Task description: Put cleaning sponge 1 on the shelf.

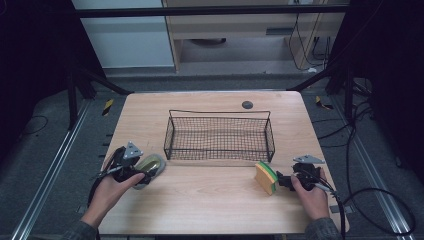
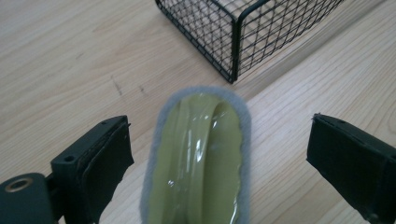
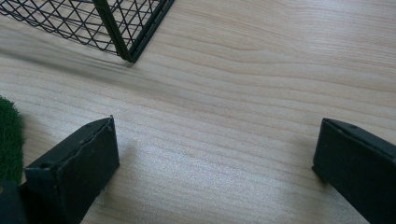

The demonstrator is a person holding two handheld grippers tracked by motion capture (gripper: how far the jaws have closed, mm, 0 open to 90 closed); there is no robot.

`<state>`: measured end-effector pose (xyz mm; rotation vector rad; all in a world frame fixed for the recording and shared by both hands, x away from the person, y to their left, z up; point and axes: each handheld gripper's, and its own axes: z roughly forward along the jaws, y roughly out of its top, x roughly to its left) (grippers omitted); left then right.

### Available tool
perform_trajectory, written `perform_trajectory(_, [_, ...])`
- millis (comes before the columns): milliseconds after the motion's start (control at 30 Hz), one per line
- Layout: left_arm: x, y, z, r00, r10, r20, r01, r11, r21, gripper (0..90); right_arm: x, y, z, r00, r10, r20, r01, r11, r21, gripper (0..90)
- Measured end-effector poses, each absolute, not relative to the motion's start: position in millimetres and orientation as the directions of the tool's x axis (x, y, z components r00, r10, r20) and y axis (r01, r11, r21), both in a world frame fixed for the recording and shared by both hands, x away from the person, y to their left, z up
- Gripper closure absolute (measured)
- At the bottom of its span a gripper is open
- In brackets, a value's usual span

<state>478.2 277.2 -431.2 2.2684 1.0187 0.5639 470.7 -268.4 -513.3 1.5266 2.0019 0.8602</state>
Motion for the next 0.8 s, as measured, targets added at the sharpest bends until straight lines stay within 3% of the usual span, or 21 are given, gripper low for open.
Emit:
perform_trajectory(500, [488.2, 288.0, -433.6, 0.659, 0.738, 0.146, 0.563, -0.612, 0.556, 4.2, 469.4, -268.3, -513.4, -0.26, 0.966, -0.003, 0.666, 0.181, 0.724, 0.5])
perform_trajectory(800, [498.8, 284.8, -431.0, 0.69, 0.712, 0.132, 0.566, -0.644, 0.515, 10.8, 469.3, -268.2, -513.4, -0.259, 0.966, -0.003, 0.666, 0.18, 0.724, 0.5])
